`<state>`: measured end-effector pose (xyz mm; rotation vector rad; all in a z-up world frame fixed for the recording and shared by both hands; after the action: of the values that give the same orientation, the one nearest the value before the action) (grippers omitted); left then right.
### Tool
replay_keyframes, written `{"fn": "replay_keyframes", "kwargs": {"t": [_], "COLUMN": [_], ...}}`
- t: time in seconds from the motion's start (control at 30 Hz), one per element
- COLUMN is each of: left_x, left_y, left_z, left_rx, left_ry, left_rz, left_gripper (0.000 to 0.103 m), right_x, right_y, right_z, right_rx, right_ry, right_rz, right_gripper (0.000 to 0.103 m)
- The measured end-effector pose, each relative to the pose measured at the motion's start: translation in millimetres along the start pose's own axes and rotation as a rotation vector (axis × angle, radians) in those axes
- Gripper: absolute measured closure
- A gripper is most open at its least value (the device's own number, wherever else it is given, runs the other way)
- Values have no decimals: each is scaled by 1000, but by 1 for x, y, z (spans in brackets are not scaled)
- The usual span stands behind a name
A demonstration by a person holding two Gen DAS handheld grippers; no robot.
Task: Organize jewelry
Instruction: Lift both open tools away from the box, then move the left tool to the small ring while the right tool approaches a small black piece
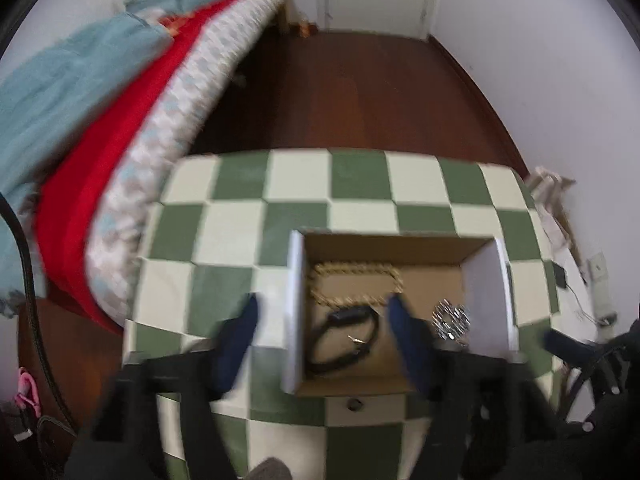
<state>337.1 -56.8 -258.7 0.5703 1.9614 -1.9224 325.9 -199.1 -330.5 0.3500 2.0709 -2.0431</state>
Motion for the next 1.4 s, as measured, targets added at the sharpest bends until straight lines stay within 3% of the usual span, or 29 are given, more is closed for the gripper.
{"fn": "replay_keyframes", "kwargs": {"t": [0.03,0.1,0.53,0.9,1.2,1.4], "left_x": [-2,-2,6,25,46,85], "left_y": [-4,-7,-45,-103,-168,-158], "left_z": [-3,-6,-23,-41,-63,-81], "left_rx": [-5,-19,-95,-96,-142,-190], "left_ry": [-3,3,16,-26,-40,-59], "left_rz": [11,7,95,166,292,279], "left_gripper": [6,1,0,0,0,0], "right_x": [1,2,9,23,54,99], "right_y": [-2,-6,-34,-104,-171,-163], "right_z": [2,5,14,19,15,46], "right_rx": [-2,-4,74,111,34,41], "right_ry": [13,24,47,64,128,216], "right_rz": [0,3,70,228,377,367], "right_gripper": [4,4,2,1,1,2]}}
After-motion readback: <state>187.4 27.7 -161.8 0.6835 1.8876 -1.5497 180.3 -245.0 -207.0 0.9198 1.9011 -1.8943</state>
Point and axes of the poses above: each gripper's, at about its wrist camera, not at the fingertips, and y roughly the way its jaws point, z to its right, x to its underside, the point moved 9 cm from there along y, roughly the way its jaws point, and after that the axes turned 5 degrees about z, right-handed, at the moved point
